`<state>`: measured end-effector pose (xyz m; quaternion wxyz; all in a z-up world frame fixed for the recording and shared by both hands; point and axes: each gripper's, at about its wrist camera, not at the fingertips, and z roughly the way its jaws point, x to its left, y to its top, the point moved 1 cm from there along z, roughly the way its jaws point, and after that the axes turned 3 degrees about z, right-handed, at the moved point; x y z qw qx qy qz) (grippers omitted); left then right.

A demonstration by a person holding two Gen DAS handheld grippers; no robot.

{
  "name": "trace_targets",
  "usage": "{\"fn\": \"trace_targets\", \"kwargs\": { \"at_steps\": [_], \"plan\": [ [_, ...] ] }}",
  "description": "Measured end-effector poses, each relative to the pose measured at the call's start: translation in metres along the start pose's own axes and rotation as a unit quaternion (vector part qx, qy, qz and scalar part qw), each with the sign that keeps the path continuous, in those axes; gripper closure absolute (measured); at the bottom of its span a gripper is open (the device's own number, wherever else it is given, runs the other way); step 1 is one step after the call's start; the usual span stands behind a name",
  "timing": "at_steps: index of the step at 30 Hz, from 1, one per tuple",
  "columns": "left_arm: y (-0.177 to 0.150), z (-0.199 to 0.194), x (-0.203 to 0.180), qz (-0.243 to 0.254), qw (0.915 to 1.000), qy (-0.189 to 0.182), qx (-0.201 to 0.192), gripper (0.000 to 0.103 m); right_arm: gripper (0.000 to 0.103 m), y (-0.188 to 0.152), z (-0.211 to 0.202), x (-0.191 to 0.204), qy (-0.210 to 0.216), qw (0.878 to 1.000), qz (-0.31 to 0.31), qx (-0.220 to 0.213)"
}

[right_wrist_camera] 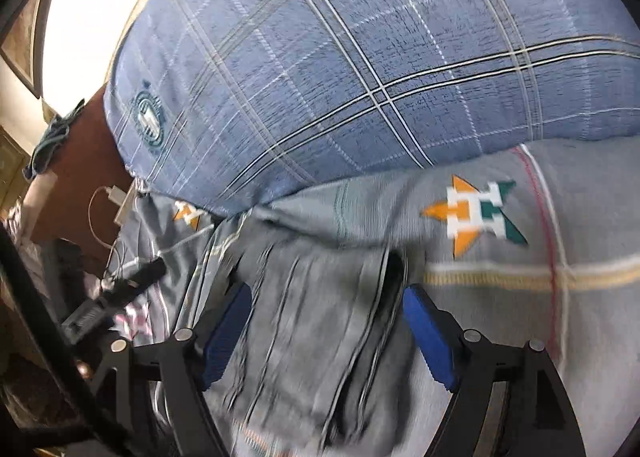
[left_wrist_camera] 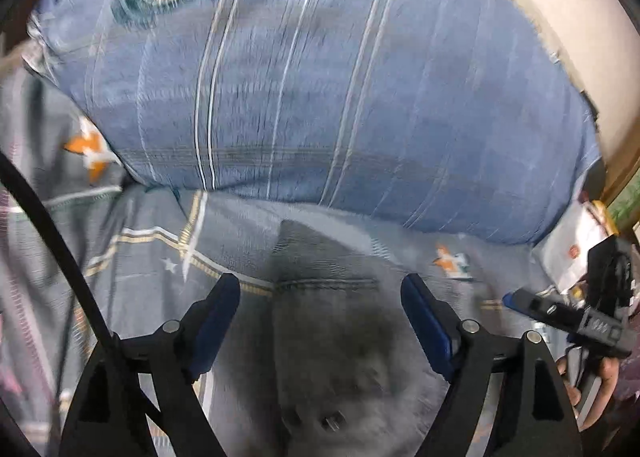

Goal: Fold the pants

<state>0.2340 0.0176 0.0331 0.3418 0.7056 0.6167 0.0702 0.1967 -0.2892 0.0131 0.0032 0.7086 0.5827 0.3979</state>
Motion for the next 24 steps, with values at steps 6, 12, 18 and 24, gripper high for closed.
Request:
{"fn": "trace_targets", "kwargs": {
  "at_steps": [6,12,18,24],
  "plan": [
    [-0.014,0.049,0.02,-0.065,0.9956,-0.023,0.064,0.02,0.022,-0.008,0.051,-0.036,-0.014,0.998,0.016,0.059],
    [-0.026,0.059,0.006,-0.02,0.9955,-0.018,0.09,0.02,0.022,-0.017,0.059,-0.035,0.001,0.997,0.02,0.068],
    [-0.026,0.062,0.013,-0.045,0.9929,-0.048,0.099,0.02,0.021,-0.027,0.057,-0.031,0.031,0.996,0.026,0.081],
    [-0.025,0.062,0.012,-0.043,0.9926,-0.052,0.101,0.02,0.021,-0.025,0.059,-0.031,0.04,0.995,0.034,0.083]
  ]
}}
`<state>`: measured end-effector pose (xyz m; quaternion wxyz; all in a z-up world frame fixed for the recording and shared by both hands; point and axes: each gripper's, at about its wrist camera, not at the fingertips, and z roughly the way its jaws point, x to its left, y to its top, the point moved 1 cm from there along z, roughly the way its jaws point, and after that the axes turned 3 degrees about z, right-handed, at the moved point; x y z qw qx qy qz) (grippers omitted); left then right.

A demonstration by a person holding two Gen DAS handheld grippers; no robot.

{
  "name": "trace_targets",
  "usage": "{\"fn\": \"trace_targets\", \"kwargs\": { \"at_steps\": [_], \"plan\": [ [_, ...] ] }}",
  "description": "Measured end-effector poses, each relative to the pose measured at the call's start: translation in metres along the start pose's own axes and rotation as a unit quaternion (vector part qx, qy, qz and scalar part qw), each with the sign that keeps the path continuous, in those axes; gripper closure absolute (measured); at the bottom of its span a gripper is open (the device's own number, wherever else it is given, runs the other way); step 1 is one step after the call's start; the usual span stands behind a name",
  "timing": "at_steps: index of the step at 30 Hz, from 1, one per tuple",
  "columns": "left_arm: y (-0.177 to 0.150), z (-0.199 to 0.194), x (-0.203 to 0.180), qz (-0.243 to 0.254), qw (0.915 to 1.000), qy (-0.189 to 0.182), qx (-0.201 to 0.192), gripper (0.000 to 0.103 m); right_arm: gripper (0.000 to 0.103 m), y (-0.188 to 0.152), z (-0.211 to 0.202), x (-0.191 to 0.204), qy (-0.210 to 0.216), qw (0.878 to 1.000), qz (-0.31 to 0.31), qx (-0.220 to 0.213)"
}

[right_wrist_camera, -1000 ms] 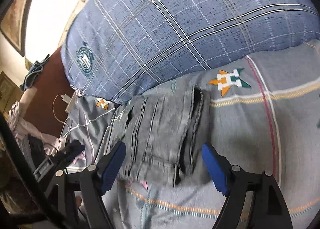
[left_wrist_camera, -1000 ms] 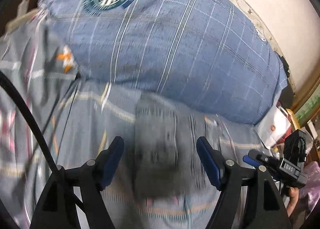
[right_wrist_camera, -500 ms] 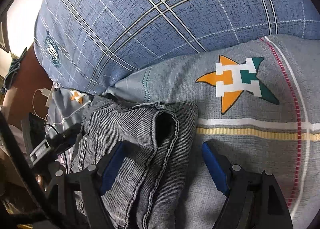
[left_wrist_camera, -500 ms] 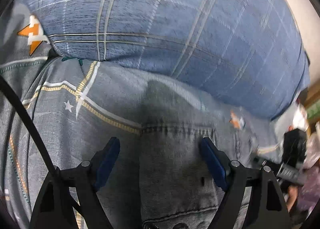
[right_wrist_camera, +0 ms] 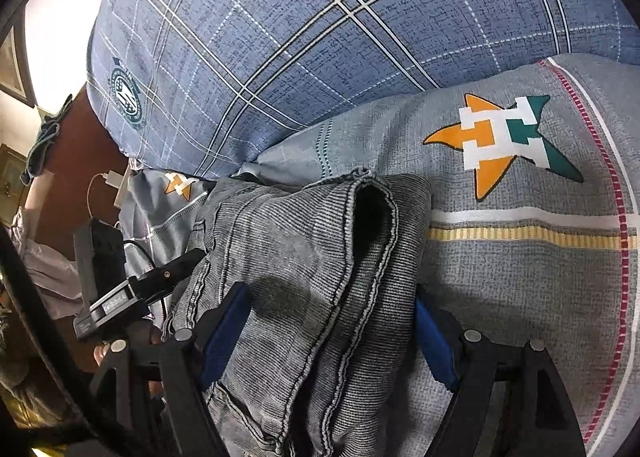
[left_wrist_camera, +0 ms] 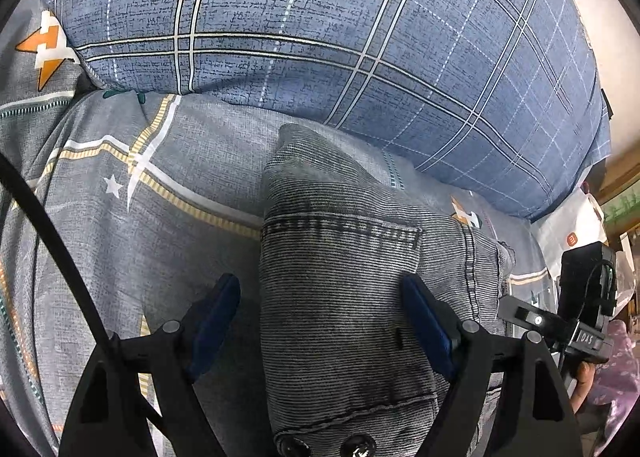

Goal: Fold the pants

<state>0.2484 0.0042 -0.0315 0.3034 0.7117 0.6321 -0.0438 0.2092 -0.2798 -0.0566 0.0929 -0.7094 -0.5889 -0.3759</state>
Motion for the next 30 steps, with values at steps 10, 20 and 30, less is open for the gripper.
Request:
{"fn": "trace_targets", "kwargs": {
  "at_steps": [10,20,30],
  "plan": [
    [0.003,0.0,0.002,-0.003,0.9999,0.005,-0.009,0.02,0.021,0.008,-0.013,-0.001,0.016,1.0,0.007,-0.018],
    [0.005,-0.007,0.0,0.009,0.9986,0.031,-0.043,0.035,0.045,0.015,-0.005,-0.008,-0.051,0.998,-0.005,-0.035],
    [0.002,-0.025,-0.022,0.061,0.9941,0.041,-0.08,0.083,0.084,0.009,-0.003,0.025,-0.115,0.987,-0.088,-0.065]
  ]
}}
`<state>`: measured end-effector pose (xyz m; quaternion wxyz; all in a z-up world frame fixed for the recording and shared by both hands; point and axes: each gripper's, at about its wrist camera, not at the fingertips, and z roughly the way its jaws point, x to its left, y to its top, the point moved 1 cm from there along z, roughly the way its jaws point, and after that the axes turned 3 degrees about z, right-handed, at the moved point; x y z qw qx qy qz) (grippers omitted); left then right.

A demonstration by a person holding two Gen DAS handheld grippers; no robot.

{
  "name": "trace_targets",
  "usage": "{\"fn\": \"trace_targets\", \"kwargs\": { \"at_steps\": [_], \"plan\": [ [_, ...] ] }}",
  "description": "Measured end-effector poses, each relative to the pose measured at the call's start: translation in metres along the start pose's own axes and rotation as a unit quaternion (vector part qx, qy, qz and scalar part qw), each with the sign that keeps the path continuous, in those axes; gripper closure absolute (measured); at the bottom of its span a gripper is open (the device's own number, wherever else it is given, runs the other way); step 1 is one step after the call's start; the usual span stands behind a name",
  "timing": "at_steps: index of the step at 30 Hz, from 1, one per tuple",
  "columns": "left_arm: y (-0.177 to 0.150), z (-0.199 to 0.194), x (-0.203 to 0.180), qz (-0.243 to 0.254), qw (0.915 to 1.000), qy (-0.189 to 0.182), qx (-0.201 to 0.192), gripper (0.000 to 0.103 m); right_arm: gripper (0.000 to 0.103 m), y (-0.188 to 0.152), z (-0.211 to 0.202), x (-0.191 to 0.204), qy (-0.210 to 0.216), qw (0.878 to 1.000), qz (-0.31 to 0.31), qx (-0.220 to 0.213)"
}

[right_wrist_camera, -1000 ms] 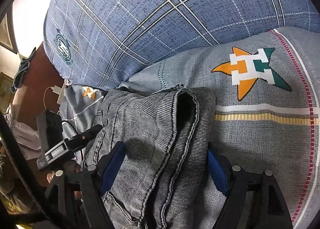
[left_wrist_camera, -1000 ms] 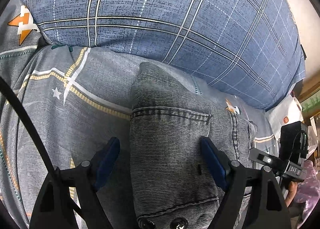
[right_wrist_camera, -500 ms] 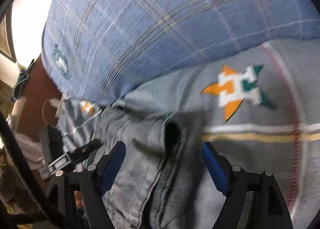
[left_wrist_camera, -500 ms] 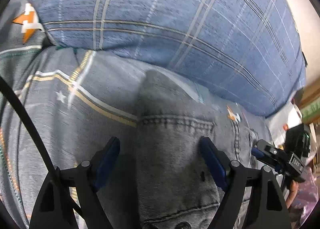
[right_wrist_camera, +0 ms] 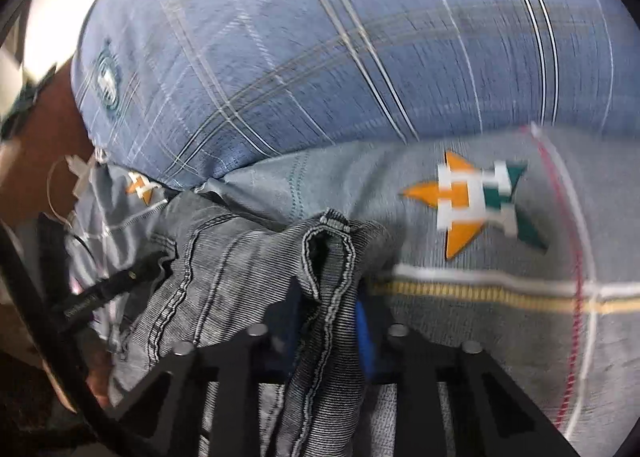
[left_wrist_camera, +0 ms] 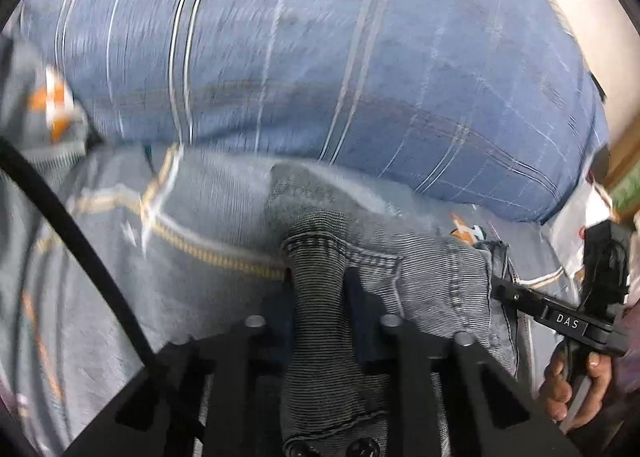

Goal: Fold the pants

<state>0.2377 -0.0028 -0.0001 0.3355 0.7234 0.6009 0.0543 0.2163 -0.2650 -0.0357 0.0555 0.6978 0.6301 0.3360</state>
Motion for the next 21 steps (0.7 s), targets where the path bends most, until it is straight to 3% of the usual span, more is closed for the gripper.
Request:
{"fn": "trace_targets", "kwargs": {
  "at_steps": [2,5,7,11,12,14,17,21],
  "plan": [
    [0.005,-0.017,-0.008,0.012,0.9993,0.003,-0.034,0.084,0.085,0.002,-0.013,0.021,-0.026,0.998,-0.043,-0.032],
    [0.01,-0.031,-0.01,0.024,0.9976,0.009,-0.064,0.084,0.086,0.007,-0.028,0.033,-0.034,0.995,-0.066,-0.073],
    [0.011,-0.025,-0.007,0.025,0.9981,0.015,-0.054,0.083,0.086,0.01,-0.03,0.031,-0.03,0.995,-0.058,-0.081],
    [0.003,0.015,0.01,-0.001,0.9986,0.05,0.02,0.068,0.077,0.006,0.009,0.004,-0.032,0.999,-0.013,-0.012],
    [0.003,0.017,0.013,-0.007,0.9986,0.048,0.021,0.066,0.069,0.004,0.013,-0.003,-0.026,1.0,0.005,-0.004],
    [0.005,0.011,0.018,-0.023,0.999,0.034,0.017,0.064,0.069,0.005,0.007,-0.009,-0.004,0.999,0.033,-0.007],
    [0.009,-0.006,0.018,-0.032,0.9993,0.016,0.008,0.041,0.05,0.008,-0.015,-0.002,-0.003,0.999,0.03,-0.033],
    [0.0,-0.029,0.008,-0.005,0.9991,0.039,0.017,0.037,0.049,-0.002,-0.044,0.01,0.01,0.999,0.021,-0.041]
  ]
}}
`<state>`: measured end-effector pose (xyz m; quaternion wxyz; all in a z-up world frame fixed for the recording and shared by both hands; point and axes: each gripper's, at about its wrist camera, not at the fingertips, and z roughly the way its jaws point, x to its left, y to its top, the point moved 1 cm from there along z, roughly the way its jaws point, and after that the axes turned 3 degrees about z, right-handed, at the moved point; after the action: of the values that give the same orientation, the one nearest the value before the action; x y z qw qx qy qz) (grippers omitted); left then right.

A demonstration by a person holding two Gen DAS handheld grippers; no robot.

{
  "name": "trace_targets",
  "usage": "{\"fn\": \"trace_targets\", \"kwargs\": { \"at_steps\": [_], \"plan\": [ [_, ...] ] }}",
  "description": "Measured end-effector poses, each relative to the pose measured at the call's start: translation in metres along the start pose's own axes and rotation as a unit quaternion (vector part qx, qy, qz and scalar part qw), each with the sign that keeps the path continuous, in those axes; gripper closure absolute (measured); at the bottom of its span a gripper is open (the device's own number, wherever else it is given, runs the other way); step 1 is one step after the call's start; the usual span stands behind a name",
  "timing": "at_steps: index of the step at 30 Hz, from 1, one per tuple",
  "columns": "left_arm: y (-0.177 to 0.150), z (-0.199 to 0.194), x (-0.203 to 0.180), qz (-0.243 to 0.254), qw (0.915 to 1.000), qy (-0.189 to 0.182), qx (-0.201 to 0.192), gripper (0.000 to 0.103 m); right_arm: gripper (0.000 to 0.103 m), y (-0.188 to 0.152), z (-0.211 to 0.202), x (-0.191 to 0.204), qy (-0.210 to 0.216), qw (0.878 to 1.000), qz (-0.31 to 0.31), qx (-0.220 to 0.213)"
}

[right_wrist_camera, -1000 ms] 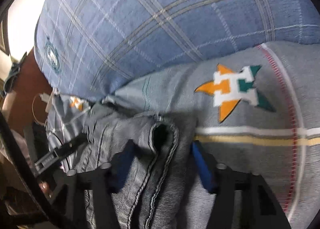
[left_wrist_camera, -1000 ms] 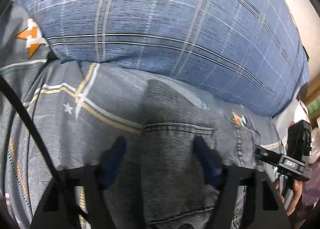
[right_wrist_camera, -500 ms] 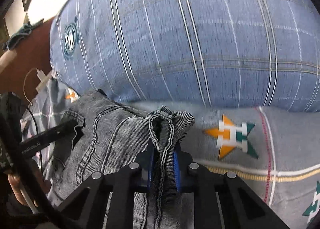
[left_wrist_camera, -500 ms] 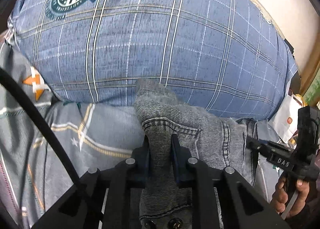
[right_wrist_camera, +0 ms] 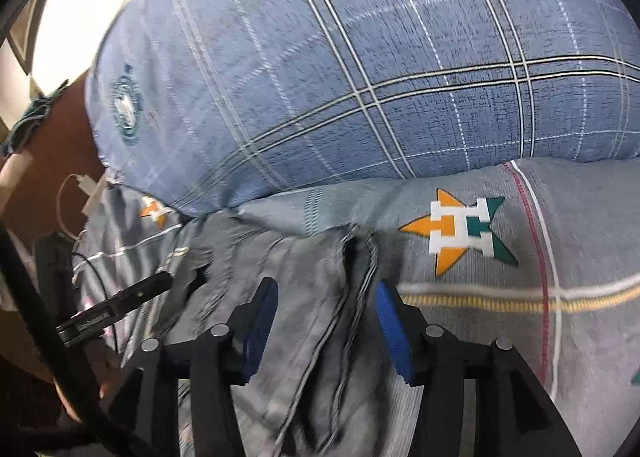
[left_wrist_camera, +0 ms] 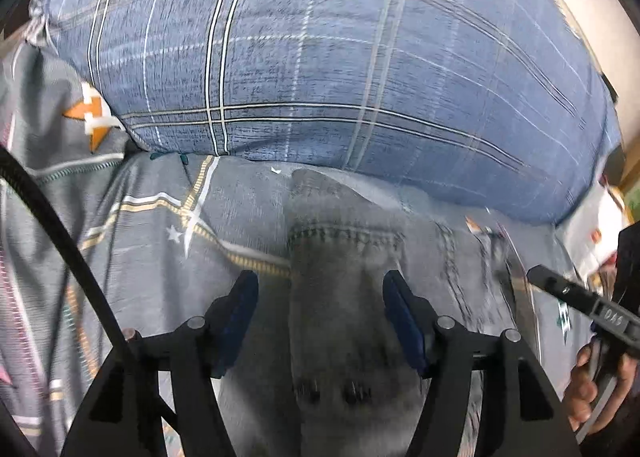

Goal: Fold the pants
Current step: 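Release the jeans bundle and lift both grippers away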

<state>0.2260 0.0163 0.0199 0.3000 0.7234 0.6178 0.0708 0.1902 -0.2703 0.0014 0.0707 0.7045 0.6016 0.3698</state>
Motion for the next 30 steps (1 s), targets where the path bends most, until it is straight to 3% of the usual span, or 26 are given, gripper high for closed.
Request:
{"fn": "trace_targets", "kwargs": {
  "at_steps": [2,5,7,9,12,14,16,19,24,27,30],
  "plan": [
    [-0.009,-0.015,-0.006,0.014,0.9997,0.014,0.012,0.037,0.049,-0.009,-0.018,0.01,-0.002,1.0,-0.006,0.006],
    [-0.034,-0.038,-0.006,-0.005,0.9999,-0.002,0.011,0.037,0.049,-0.027,-0.037,0.024,0.0,1.0,-0.014,0.01],
    [-0.052,-0.044,-0.012,0.011,0.9998,0.004,0.016,0.037,0.045,-0.046,-0.042,0.028,0.005,1.0,-0.015,0.015],
    [-0.074,-0.043,-0.018,0.029,0.9989,0.035,0.011,0.037,0.044,-0.069,-0.036,0.029,-0.017,0.999,-0.024,0.027],
    [-0.092,-0.037,-0.019,0.024,0.9988,0.043,-0.007,0.036,0.044,-0.085,-0.016,0.025,-0.062,0.996,-0.04,0.049],
    [-0.094,-0.032,-0.017,0.018,0.999,0.038,-0.012,0.033,0.044,-0.089,0.0,0.019,-0.086,0.993,-0.045,0.068],
    [-0.092,-0.028,-0.014,0.011,0.9992,0.038,-0.012,0.027,0.037,-0.09,0.006,0.015,-0.091,0.993,-0.045,0.065],
    [-0.094,-0.019,-0.01,0.009,0.9976,0.064,-0.023,0.013,0.032,-0.092,0.012,0.015,-0.106,0.99,-0.052,0.073],
    [-0.095,-0.035,-0.016,0.015,0.9944,0.083,-0.063,0.013,0.03,-0.087,0.006,0.006,-0.089,0.993,-0.027,0.076],
    [-0.105,-0.06,-0.032,0.055,0.986,0.116,-0.107,0.013,0.03,-0.088,-0.01,0.01,-0.096,0.993,-0.03,0.064],
    [-0.124,-0.083,-0.041,0.062,0.9798,0.132,-0.136,0.013,0.03,-0.095,-0.032,0.016,-0.097,0.994,-0.027,0.044]
  ]
}}
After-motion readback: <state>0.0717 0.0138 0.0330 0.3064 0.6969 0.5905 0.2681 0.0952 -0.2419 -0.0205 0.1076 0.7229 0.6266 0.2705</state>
